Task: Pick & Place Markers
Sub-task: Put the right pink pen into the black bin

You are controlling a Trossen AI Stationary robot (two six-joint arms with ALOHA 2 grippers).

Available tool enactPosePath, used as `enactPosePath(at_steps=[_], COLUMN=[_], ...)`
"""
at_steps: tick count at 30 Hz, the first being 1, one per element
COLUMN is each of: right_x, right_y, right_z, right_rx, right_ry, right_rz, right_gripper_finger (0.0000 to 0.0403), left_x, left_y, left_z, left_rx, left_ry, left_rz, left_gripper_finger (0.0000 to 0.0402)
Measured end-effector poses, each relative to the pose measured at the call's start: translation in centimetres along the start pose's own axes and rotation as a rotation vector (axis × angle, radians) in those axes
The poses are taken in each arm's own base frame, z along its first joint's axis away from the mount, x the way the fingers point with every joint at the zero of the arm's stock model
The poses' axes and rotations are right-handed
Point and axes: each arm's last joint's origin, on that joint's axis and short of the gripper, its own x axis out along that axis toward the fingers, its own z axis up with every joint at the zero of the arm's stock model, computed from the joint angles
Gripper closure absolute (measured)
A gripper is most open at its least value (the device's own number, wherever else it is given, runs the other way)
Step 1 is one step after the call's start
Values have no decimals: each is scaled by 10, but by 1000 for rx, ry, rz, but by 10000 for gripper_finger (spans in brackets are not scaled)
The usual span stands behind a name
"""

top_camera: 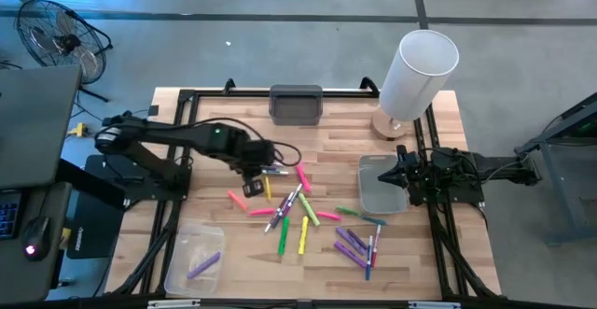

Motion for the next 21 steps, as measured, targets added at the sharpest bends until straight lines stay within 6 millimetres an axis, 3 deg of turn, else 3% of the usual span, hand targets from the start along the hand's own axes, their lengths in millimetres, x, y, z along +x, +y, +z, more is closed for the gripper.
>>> enactPosePath(at_steps=[13, 21], right_x=[0, -1], right_y=[-1, 0], right_z=[2, 14], right_rx=[-1, 88], right_ry=[-30, -177], right_rz=[-32, -91], right_gripper_finger=[402, 402], left_x=[51, 53], left_y=[-15, -17], left_z=[35, 34], left_rx=[16, 77], left_ry=[-83, -75], left_rz=[-77, -105], left_gripper_finger=[401, 401])
